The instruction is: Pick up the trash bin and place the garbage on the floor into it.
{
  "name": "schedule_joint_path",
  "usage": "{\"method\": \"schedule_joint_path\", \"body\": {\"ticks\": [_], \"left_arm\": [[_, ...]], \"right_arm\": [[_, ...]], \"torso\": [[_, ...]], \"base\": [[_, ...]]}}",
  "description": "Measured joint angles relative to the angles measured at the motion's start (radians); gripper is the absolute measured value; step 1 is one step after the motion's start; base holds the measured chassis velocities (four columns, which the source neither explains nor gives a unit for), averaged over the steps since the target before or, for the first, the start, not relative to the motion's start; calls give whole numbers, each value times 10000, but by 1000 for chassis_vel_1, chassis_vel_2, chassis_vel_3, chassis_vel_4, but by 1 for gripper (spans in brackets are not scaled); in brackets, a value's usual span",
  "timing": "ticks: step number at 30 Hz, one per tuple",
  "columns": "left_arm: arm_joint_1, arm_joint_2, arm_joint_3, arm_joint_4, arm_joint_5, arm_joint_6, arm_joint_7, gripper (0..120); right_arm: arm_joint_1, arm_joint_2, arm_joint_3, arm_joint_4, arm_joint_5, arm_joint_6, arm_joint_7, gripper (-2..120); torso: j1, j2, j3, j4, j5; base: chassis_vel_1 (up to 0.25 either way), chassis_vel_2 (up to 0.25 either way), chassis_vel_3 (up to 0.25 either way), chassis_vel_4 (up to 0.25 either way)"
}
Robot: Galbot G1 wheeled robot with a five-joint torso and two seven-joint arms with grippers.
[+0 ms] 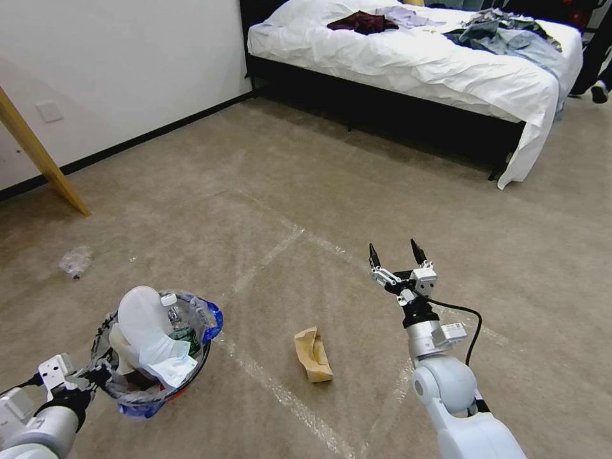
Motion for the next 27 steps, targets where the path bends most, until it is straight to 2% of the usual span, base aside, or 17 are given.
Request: {"method": "schedule_joint_path", "body": {"ticks": [9, 16, 17, 18, 19, 20, 21, 22, 23, 24, 26, 27], "left_arm": [[-81, 16, 3, 139, 7, -27, 0, 1], [-46, 22, 2, 107, 14, -27, 0, 1], [-34, 6, 6, 74, 19, -27, -1, 1], [-34, 6, 6, 74, 19, -27, -1, 1], [-22, -3, 11, 45, 36, -27, -3, 1], [-19, -5, 10, 40, 41, -27, -7, 1], [-7, -13, 9, 12, 44, -23, -14, 1], [-7, -13, 9, 12, 44, -23, -14, 1], [14, -18, 6, -6, 47, -23, -15, 1], [14, -18, 6, -6, 47, -23, -15, 1], [25, -46, 8, -15, 72, -23, -16, 1], [25, -46, 8, -15, 72, -23, -16, 1]], "right_arm": [[66, -66, -48, -15, -95, -128, 29, 100], [207, -328, -360, 278, 95, -1094, 438, 100], [312, -526, -710, 440, 665, -1850, 848, 100], [312, -526, -710, 440, 665, -1850, 848, 100], [468, -781, -1081, 652, 1347, -2902, 1446, 100], [561, -915, -1246, 768, 1694, -3473, 1770, 100], [834, -1344, -1612, 1099, 2643, -5075, 2633, 100], [834, -1344, -1612, 1099, 2643, -5075, 2633, 100], [1049, -1644, -1823, 1275, 3347, -6157, 3247, 100], [1049, -1644, -1823, 1275, 3347, -6157, 3247, 100], [1492, -1942, -2232, 1392, 5054, -7935, 4427, 100], [1492, -1942, -2232, 1392, 5054, -7935, 4427, 100]], "torso": [[0, -1, 0, 0, 0], [0, 0, 0, 0, -1], [0, 0, 0, 0, 0], [0, 0, 0, 0, 0], [-1, 0, 0, 0, 2], [0, 0, 0, 0, 2], [0, 0, 0, 1, 0], [0, 0, 0, 1, 0], [0, 0, 0, 1, 0], [0, 0, 0, 1, 0], [0, 0, 1, 0, 0], [0, 0, 1, 0, 0]], "base": [[0, 0, 0, 0], [0, 0, 0, 0], [0, 0, 0, 0], [0, 0, 0, 0], [0, 0, 0, 0], [0, 0, 0, 0], [0, 0, 0, 0], [0, 0, 0, 0], [0, 0, 0, 0], [0, 0, 0, 0], [0, 0, 0, 0], [0, 0, 0, 0]]}}
